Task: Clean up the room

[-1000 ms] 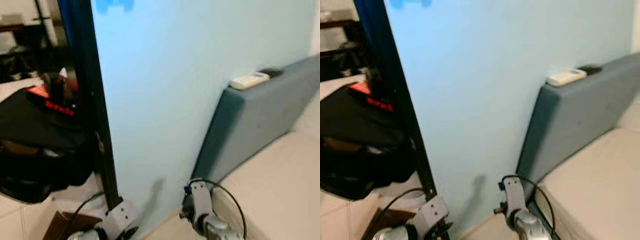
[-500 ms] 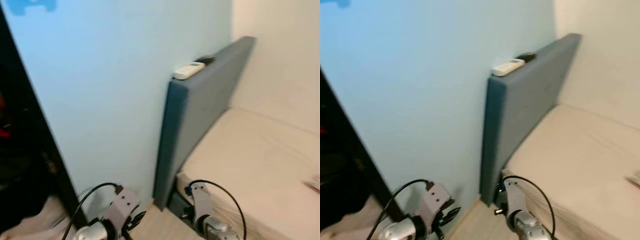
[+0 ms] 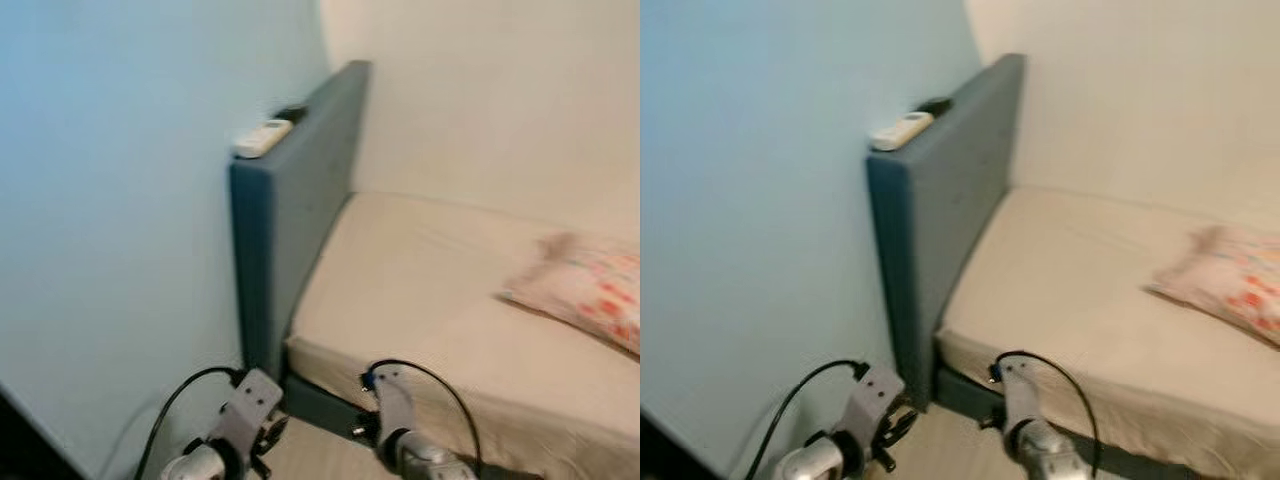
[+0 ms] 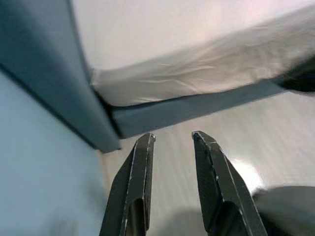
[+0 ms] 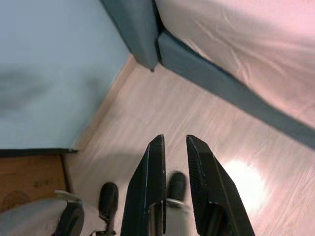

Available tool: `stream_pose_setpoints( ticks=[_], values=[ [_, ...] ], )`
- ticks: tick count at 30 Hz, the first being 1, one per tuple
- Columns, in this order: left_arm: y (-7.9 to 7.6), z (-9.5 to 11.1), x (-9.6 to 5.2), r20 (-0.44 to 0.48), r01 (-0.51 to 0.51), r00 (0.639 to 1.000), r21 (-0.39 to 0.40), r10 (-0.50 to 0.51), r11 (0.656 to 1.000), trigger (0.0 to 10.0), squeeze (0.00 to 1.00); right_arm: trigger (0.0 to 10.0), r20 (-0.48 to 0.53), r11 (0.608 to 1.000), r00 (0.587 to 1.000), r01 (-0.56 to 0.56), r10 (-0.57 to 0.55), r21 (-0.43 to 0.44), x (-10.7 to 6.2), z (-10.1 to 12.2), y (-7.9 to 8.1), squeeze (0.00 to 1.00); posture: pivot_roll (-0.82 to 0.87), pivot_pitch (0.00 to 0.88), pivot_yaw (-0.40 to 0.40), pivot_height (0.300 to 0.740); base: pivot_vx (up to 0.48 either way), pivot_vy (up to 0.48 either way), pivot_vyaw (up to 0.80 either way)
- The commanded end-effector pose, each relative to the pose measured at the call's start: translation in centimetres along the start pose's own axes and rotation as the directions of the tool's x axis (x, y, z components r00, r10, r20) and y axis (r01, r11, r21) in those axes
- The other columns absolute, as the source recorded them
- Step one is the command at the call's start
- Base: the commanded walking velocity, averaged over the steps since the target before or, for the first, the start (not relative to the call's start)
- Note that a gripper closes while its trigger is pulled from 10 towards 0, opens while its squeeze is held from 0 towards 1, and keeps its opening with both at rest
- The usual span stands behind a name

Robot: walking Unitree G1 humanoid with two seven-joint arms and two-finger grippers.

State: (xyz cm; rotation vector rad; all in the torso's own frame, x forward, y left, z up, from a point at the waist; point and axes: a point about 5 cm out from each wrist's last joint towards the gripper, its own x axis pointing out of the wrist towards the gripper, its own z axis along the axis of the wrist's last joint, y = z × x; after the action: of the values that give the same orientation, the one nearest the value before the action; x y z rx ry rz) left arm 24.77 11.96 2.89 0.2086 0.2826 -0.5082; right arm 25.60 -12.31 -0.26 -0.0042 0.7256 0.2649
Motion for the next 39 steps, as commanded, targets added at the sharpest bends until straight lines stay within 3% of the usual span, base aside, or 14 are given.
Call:
stream_pose_setpoints(
  ticks=[1,9,16,22,25,28,29,30,34,35,39],
  values=[
    [0.0,-0.4,0.1,-0.023,-0.032,0.999,-0.007,0.032,0.999,10.0,0.0,10.0,0.003,1.0,1.0,0.013,-0.013,-0.002,0.0,0.0,-0.3,0.0,0.0,0.074,-0.018,0.74,0.0,0.0,-0.8],
    [-0.4,-0.3,0.6,-0.039,-0.025,0.999,0.024,0.026,0.999,10.0,0.0,10.0,0.025,1.0,0.999,0.027,-0.027,-0.001,-0.1,0.2,-0.6,0.0,0.0,0.074,-0.016,0.74,0.0,0.0,-0.8],
    [-0.1,-0.7,1.0,-0.061,-0.109,0.992,-0.012,0.108,0.994,10.0,0.0,10.0,0.039,1.0,0.999,0.02,-0.02,-0.014,0.0,0.4,-0.4,0.0,0.0,0.073,-0.013,0.74,0.0,0.0,-0.8],
    [0.8,-1.4,1.0,-0.105,-0.215,0.972,-0.052,0.209,0.975,10.0,0.0,10.0,0.186,0.998,0.981,0.052,-0.047,-0.022,-0.2,2.1,-0.6,0.0,0.0,0.071,-0.011,0.74,0.0,0.0,-0.8],
    [1.5,-1.7,0.9,-0.126,-0.282,0.954,-0.07,0.272,0.957,10.0,0.0,10.0,0.253,0.993,0.966,0.069,-0.042,-0.097,-0.4,3.0,-0.6,0.0,-0.01,0.068,-0.013,0.74,0.0,0.0,-0.8],
    [3.3,-1.6,0.6,-0.118,-0.46,0.888,-0.204,0.445,0.864,10.0,0.0,10.0,0.316,0.995,0.948,0.062,-0.034,-0.078,-0.6,3.8,-0.6,0.0,-0.01,0.063,-0.016,0.74,0.0,0.0,0.0],
    [3.3,-1.6,0.6,-0.118,-0.46,0.888,-0.204,0.445,0.864,10.0,0.0,10.0,0.316,0.995,0.948,0.062,-0.034,-0.078,-0.6,3.8,-0.6,0.0,-0.01,0.063,-0.016,0.74,0.0,0.0,0.0],
    [3.6,-1.5,0.6,-0.119,-0.483,0.875,-0.252,0.469,0.838,10.0,0.0,10.0,0.335,0.994,0.942,0.068,-0.037,-0.082,-0.6,4.1,-0.7,0.0,-0.01,0.065,-0.016,0.74,0.0,0.0,0.0],
    [3.2,-1.2,0.7,-0.091,-0.435,0.901,-0.225,0.425,0.872,10.0,0.0,10.0,0.354,0.993,0.934,0.077,-0.039,-0.094,-0.6,4.4,-0.9,0.0,0.0,0.064,-0.018,0.74,0.0,0.0,0.0],
    [2.7,-0.9,0.9,-0.068,-0.381,0.924,-0.146,0.375,0.913,10.0,0.0,10.0,0.366,0.993,0.93,0.075,-0.037,-0.092,-0.7,4.5,-1.0,0.0,0.0,0.064,-0.016,0.74,0.0,0.0,0.0],
    [2.5,-0.7,0.9,-0.051,-0.344,0.939,-0.11,0.341,0.932,10.0,0.0,10.0,0.369,0.992,0.929,0.07,-0.027,-0.104,-0.6,4.5,-1.0,0.0,0.0,0.064,-0.013,0.74,0.0,0.0,0.0]
  ],
)
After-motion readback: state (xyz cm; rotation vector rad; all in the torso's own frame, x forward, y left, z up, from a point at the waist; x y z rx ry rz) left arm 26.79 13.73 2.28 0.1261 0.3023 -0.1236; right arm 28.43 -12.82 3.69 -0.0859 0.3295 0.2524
